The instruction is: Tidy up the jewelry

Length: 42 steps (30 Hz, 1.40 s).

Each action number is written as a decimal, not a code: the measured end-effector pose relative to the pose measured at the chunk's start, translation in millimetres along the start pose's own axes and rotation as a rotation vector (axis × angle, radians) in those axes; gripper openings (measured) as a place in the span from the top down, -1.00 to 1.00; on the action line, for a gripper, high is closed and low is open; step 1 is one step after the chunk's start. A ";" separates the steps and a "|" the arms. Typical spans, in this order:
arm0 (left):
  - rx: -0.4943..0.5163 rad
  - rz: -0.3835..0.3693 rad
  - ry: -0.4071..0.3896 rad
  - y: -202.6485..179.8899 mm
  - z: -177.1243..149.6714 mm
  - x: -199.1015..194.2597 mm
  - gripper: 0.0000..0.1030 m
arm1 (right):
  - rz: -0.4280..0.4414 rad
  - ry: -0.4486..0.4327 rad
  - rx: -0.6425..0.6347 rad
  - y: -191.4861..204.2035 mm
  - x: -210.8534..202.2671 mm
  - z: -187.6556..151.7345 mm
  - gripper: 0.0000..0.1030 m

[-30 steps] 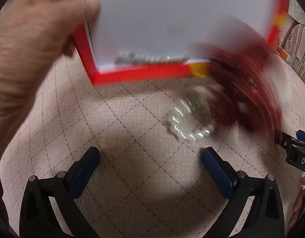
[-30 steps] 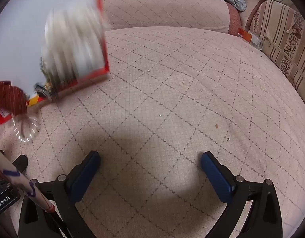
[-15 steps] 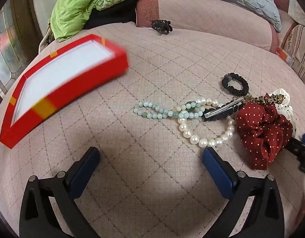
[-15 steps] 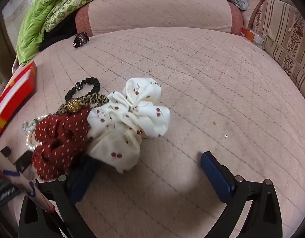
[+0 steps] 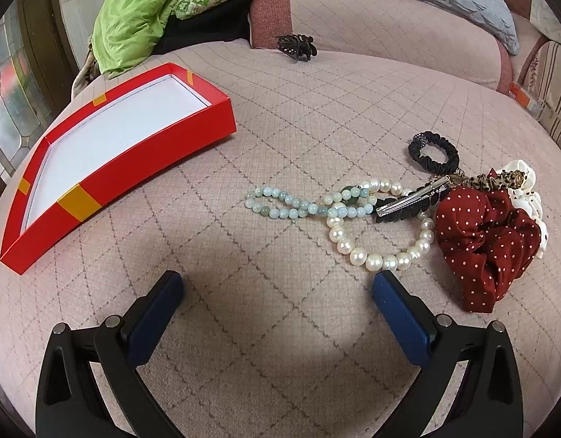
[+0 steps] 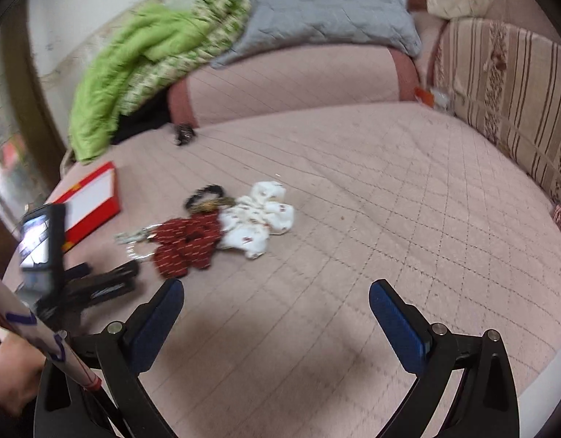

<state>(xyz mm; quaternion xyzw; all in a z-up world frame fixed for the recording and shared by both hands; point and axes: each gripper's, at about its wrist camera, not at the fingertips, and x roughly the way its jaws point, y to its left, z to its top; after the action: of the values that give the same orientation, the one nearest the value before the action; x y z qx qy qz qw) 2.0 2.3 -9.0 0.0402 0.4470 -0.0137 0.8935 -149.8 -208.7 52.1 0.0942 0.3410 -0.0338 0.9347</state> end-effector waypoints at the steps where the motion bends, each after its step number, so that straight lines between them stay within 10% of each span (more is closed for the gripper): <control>1: -0.001 -0.011 0.004 1.3 -0.1 -1.2 -1.00 | 0.000 -0.015 -0.010 2.8 -6.5 -2.3 -1.00; 17: 0.051 0.022 -0.289 20.1 -62.0 -136.7 -1.00 | 0.034 -0.101 -0.032 13.7 -47.6 -27.0 -1.00; 42: 0.032 0.062 -0.295 34.9 -63.7 -144.4 -1.00 | 0.027 -0.098 -0.031 15.0 -44.5 -30.3 -0.99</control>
<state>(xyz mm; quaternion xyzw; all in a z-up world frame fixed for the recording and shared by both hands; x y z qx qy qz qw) -133.4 40.8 70.6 0.0659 0.3090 0.0010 0.9488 -201.1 -188.1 60.4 0.0825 0.2939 -0.0202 0.9520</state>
